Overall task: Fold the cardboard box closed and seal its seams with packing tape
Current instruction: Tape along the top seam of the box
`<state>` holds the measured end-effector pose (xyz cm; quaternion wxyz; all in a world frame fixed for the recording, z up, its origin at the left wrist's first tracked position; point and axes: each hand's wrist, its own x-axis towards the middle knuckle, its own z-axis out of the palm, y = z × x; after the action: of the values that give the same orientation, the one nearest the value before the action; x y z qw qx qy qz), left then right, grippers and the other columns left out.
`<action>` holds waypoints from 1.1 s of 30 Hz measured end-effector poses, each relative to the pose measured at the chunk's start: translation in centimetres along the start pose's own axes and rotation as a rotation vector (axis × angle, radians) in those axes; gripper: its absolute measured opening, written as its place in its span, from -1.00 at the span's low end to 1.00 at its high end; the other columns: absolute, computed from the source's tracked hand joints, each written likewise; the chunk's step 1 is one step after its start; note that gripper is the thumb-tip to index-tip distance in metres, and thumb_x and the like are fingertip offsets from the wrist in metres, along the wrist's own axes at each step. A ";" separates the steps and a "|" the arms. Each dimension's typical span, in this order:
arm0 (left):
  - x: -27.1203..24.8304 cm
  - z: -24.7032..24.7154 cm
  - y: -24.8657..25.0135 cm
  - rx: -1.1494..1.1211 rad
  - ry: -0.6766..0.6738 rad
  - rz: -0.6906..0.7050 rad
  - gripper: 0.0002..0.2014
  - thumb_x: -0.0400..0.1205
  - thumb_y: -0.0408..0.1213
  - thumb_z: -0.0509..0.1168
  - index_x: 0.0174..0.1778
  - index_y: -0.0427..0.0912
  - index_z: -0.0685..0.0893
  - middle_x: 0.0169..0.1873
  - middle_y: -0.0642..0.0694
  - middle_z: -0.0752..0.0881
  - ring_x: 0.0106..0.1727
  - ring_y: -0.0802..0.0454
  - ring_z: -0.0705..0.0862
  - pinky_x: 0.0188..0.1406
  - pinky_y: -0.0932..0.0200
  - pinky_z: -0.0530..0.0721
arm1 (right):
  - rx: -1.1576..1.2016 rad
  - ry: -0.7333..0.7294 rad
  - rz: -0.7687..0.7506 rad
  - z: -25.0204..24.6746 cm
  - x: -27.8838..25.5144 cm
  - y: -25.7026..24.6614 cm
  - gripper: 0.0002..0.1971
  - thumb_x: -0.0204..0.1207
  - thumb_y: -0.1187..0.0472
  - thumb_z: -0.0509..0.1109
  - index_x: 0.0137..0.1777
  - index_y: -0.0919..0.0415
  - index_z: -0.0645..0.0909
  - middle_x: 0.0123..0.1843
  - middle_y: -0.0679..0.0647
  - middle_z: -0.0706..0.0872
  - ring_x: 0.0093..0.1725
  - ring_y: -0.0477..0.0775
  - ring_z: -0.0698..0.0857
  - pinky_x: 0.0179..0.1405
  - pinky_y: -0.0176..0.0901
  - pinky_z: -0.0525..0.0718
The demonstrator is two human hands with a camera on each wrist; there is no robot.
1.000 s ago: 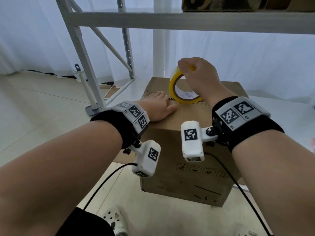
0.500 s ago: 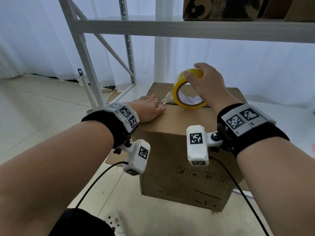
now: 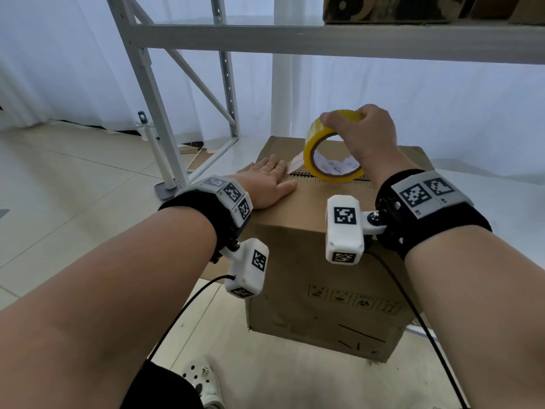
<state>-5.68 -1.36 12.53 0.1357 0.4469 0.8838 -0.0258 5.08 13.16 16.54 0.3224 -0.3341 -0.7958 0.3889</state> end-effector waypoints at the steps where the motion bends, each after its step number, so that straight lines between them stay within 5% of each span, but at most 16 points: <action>1: 0.1 0.0 0.0 -0.007 0.002 0.003 -0.31 0.71 0.23 -0.19 0.67 -0.04 -0.21 0.67 -0.04 -0.21 0.67 0.07 -0.21 0.60 0.07 -0.22 | -0.038 0.009 -0.034 -0.2 0.0 -0.2 -0.48 0.35 -0.24 0.45 0.08 0.18 0.54 -0.15 -0.04 0.53 -0.08 0.05 0.54 -0.19 -0.11 0.46; 4: 0.3 0.0 -0.2 -0.032 0.009 0.016 -0.30 0.70 0.24 -0.18 0.67 -0.02 -0.22 0.67 -0.02 -0.21 0.67 0.08 -0.21 0.63 0.03 -0.20 | -0.146 0.040 -0.111 -1.0 0.0 -1.0 -0.48 0.34 -0.22 0.46 0.07 0.19 0.54 -0.09 0.01 0.56 -0.07 0.06 0.55 -0.16 -0.07 0.49; 8: 0.3 0.3 -0.2 -0.020 0.017 0.018 -0.30 0.69 0.25 -0.19 0.67 -0.01 -0.20 0.67 0.00 -0.21 0.66 0.10 -0.21 0.62 0.00 -0.22 | -0.305 0.027 -0.084 -2.3 0.0 -0.2 -0.51 0.32 -0.25 0.45 -0.07 0.17 0.47 -0.25 -0.02 0.49 -0.09 0.12 0.55 -0.17 -0.01 0.47; 14: 0.2 0.0 0.7 0.048 -0.011 -0.029 -0.24 0.66 0.30 -0.21 0.68 -0.06 -0.19 0.67 -0.04 -0.21 0.67 0.06 -0.20 0.63 -0.06 -0.24 | -0.283 -0.015 -0.047 -2.6 -0.7 0.9 -0.36 0.41 -0.36 0.33 0.32 0.07 0.43 0.30 0.12 0.46 0.32 0.21 0.45 0.20 0.08 0.45; 21: 0.2 0.1 4.8 0.032 -0.048 0.033 -0.16 0.63 0.36 -0.19 0.67 -0.14 -0.19 0.67 -0.08 -0.22 0.67 -0.01 -0.20 0.62 -0.02 -0.19 | -0.290 -0.041 -0.109 -2.2 -1.1 1.0 -0.29 0.44 -0.44 0.22 0.48 -0.02 0.46 0.44 0.12 0.52 0.42 0.18 0.48 0.33 0.11 0.50; 27: -0.2 -0.3 1.5 0.032 -0.035 0.143 -0.37 0.73 0.17 -0.23 0.68 -0.04 -0.13 0.67 -0.07 -0.15 0.67 0.04 -0.16 0.64 -0.02 -0.20 | -0.310 -0.034 -0.086 -2.2 -1.0 0.6 -0.44 0.51 -0.23 0.29 0.47 -0.05 0.47 0.45 0.05 0.52 0.42 0.15 0.48 0.29 0.12 0.51; 33: -1.2 -0.7 -1.0 0.067 0.000 0.096 -0.38 0.74 0.14 -0.25 0.68 -0.07 -0.09 0.68 -0.07 -0.10 0.67 0.06 -0.10 0.64 0.00 -0.15 | -0.252 -0.043 -0.072 -2.7 -1.0 0.9 -0.41 0.53 -0.22 0.29 0.52 -0.02 0.44 0.48 0.09 0.48 0.45 0.17 0.45 0.33 0.11 0.50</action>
<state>-5.94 -2.77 13.42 0.1216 0.4929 0.8601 -0.0489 7.95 13.85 16.87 0.2744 -0.3347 -0.8566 0.2810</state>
